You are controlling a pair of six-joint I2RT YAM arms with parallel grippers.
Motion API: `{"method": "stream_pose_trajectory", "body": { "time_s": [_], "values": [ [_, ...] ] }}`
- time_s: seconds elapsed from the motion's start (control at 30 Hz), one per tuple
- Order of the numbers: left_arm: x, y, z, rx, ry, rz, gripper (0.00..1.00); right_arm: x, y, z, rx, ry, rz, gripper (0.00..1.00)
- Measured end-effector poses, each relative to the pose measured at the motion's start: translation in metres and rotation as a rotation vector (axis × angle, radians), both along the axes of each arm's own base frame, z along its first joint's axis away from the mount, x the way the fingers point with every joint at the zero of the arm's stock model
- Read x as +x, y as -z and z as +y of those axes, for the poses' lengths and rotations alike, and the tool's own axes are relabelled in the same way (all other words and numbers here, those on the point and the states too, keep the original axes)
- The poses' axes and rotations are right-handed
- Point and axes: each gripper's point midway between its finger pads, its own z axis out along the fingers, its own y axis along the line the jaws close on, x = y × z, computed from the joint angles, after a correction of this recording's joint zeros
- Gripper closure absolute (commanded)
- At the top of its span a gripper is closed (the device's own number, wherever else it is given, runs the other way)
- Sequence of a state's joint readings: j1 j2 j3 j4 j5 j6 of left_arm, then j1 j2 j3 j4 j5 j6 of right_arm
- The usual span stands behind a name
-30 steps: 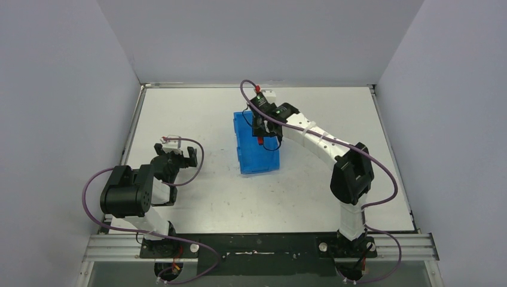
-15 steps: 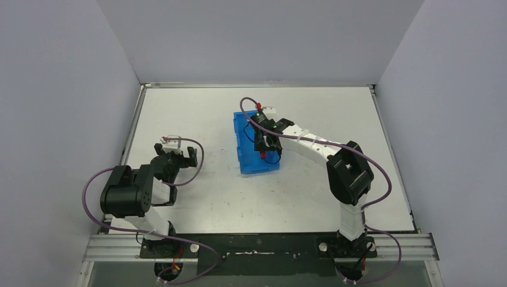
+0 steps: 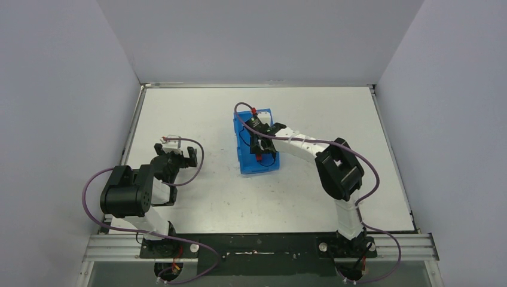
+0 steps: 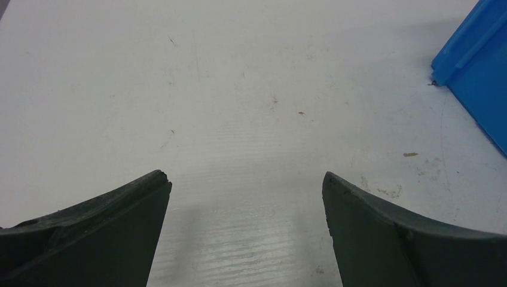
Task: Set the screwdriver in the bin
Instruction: Place the screwdriver in the bin.
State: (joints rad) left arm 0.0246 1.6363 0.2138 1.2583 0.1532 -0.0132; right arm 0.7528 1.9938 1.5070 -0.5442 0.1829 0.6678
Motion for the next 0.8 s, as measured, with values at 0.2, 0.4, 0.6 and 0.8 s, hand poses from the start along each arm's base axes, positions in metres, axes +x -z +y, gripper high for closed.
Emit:
{"method": "stream_pose_trajectory", "body": {
  "time_s": [0.2, 0.4, 0.6, 0.8],
  "values": [
    [0.0, 0.0, 0.0, 0.0, 0.0, 0.0, 0.03, -0.002, 0.024, 0.0, -0.028, -0.005, 0.037, 0.75],
    [0.0, 0.0, 0.0, 0.0, 0.0, 0.0, 0.03, -0.002, 0.03, 0.002, -0.031, -0.007, 0.043, 0.58],
    [0.0, 0.0, 0.0, 0.0, 0.0, 0.0, 0.03, 0.0, 0.023, 0.008, -0.021, -0.018, 0.028, 0.51],
    [0.0, 0.0, 0.0, 0.0, 0.0, 0.0, 0.03, 0.0, 0.014, 0.016, -0.014, -0.033, 0.017, 0.5]
  ]
}}
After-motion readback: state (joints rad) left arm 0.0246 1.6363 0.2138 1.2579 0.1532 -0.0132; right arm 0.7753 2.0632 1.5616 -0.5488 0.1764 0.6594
